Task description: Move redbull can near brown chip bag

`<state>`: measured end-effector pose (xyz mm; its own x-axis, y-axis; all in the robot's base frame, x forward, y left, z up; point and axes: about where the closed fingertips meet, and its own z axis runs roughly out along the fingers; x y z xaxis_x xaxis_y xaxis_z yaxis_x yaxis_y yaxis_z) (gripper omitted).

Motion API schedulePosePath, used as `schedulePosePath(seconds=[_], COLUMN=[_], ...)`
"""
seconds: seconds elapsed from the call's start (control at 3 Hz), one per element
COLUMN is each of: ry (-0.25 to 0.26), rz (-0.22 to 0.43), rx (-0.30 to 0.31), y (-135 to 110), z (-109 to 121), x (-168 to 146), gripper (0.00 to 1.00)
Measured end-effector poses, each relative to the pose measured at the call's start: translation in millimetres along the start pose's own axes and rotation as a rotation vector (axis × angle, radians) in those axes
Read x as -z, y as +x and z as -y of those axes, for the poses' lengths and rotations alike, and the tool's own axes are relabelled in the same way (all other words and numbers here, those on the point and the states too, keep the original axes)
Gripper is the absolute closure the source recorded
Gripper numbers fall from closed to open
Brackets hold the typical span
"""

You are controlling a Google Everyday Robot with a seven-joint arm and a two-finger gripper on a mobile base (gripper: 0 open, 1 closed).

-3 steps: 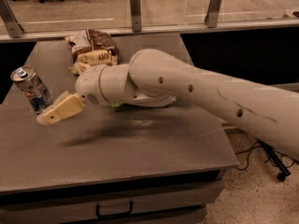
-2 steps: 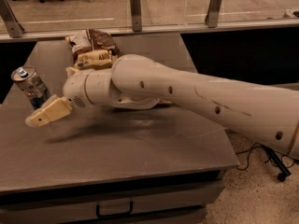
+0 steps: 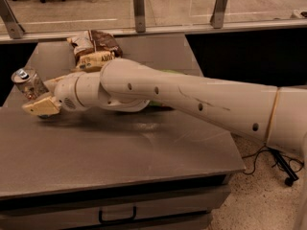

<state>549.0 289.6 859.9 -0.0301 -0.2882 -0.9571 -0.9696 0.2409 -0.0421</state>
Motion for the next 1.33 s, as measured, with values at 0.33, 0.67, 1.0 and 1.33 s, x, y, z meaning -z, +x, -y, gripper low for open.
schedulePosePath(seconds=[0.33,0.67,1.0,1.33], ry=[0.014,0.095,0.197,0.259], rz=[0.010,0.028,0.029,0.016], rx=[0.004,0.025,0.038,0.004], y=[-1.6,-12.2,-18.5,-9.0], z=[7.4,37.3,71.3,97.8], x=[-2.1,14.4,37.1,50.8], gripper=[0.65,0.88,1.00,0.84])
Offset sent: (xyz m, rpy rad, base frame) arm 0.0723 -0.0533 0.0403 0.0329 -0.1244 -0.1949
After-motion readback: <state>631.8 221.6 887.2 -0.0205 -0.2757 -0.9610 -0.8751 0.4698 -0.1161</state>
